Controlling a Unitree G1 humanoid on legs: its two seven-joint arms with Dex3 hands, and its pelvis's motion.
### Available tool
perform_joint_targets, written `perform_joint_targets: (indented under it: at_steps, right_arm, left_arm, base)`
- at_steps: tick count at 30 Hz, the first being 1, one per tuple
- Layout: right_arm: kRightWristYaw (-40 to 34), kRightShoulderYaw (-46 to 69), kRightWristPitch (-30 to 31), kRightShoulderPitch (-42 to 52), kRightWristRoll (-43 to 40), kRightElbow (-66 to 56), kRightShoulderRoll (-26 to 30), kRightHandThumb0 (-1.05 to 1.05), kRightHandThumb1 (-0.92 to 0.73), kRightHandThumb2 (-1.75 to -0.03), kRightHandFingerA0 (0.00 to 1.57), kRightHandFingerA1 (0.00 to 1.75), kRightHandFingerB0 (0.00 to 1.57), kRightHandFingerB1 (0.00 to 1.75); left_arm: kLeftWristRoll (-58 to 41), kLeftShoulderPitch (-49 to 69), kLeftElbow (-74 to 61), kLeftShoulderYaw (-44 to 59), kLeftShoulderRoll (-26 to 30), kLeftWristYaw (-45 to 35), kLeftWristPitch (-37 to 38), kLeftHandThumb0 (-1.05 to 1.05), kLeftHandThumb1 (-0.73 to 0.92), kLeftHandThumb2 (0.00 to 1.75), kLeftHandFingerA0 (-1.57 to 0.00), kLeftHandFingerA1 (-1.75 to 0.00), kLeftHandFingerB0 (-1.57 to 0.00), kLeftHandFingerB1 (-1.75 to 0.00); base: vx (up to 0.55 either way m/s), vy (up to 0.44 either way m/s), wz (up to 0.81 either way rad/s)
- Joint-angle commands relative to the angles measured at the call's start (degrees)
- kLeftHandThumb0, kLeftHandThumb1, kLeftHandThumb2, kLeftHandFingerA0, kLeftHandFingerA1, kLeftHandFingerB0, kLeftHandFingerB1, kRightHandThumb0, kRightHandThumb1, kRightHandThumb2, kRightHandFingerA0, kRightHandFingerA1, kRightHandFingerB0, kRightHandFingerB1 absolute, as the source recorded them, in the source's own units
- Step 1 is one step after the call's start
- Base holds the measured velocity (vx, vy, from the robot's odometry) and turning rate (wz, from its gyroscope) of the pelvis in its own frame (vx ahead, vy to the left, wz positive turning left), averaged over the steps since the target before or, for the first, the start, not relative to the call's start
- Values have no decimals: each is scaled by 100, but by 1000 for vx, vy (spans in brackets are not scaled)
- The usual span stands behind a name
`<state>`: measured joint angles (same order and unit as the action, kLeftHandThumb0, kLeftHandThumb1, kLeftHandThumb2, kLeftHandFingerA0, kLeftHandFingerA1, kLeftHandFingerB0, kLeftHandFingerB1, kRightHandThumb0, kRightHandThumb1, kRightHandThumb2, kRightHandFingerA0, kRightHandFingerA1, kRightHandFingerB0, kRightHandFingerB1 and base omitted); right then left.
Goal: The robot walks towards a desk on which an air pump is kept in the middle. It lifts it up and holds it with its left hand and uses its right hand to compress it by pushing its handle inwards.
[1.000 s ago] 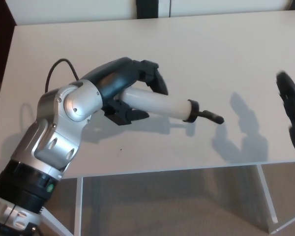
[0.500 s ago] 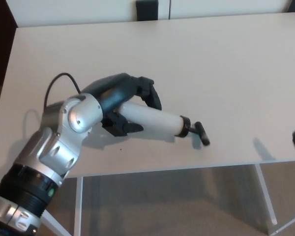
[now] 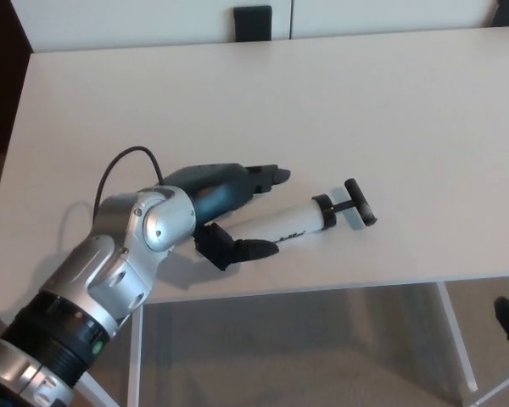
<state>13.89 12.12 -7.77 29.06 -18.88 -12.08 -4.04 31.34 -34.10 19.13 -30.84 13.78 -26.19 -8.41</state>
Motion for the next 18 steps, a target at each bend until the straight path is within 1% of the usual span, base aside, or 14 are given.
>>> perform_joint_targets:
  at_steps: [1, 7, 8, 10, 12, 13, 14, 16, 17, 18]
  right_arm:
    - [256, 113, -625, 94, 117, 396, 191, -76, -92, -70, 29, 35, 25, 32]
    - [368, 268, -959, 117, 118, 851, 296, -78, -92, -68, 30, 35, 26, 32]
    - [403, 298, -1002, 142, 100, 922, 316, -76, -91, -67, 29, 36, 25, 33]
    - [460, 337, -1076, 158, 54, 1027, 342, -76, -91, -67, 29, 36, 25, 33]
    - [470, 379, -1035, 283, 36, 921, 395, -76, -89, -67, 28, 36, 25, 33]
    - [501, 414, -946, 390, -24, 799, 449, -75, -91, -67, 24, 36, 19, 33]
    - [501, 414, -946, 390, -24, 799, 449, -75, -91, -67, 24, 36, 19, 33]
    - [536, 435, -861, 459, -91, 704, 492, -75, -91, -67, 24, 36, 19, 33]
    - [550, 488, -819, 420, -131, 736, 551, -74, -88, -66, 29, 37, 24, 33]
    - [555, 525, -800, 382, -152, 774, 590, -74, -88, -66, 29, 37, 24, 33]
  left_arm:
    - [107, -170, -131, 108, 162, -242, -361, -105, 78, 115, 0, -1, 0, 0]
    - [-25, -167, -324, 283, 337, -388, -404, -104, 76, 112, 0, -2, 0, 0]
    - [-128, -108, -433, 401, 419, -397, -339, -103, 72, 110, 0, -2, 0, 0]
    - [-264, -30, -577, 571, 519, -415, -242, -103, 72, 110, 0, -2, 0, 0]
    - [-320, 219, -1084, 804, 715, -291, -40, -102, 70, 107, 0, 0, 0, 0]
    - [-415, 500, -1718, 1086, 917, -199, 180, -101, 69, 105, 0, 0, 0, -2]
    - [-415, 500, -1718, 1086, 917, -199, 180, -101, 69, 105, 0, 0, 0, -2]
    - [-498, 735, -2270, 1324, 1064, -163, 335, -101, 69, 105, 0, 0, 0, -2]
    - [-718, 1000, -3050, 1766, 1228, -191, 496, -99, 66, 102, 0, 0, 0, -4]
    - [-872, 1171, -3565, 2065, 1330, -221, 588, -99, 66, 102, 0, 0, 0, -4]
  base:
    - [0, 0, 0]
    - [0, 0, 0]
    - [0, 0, 0]
    - [0, 0, 0]
    - [0, 0, 0]
    - [0, 0, 0]
    - [0, 0, 0]
    - [0, 0, 0]
    - [0, 0, 0]
    - [0, 0, 0]
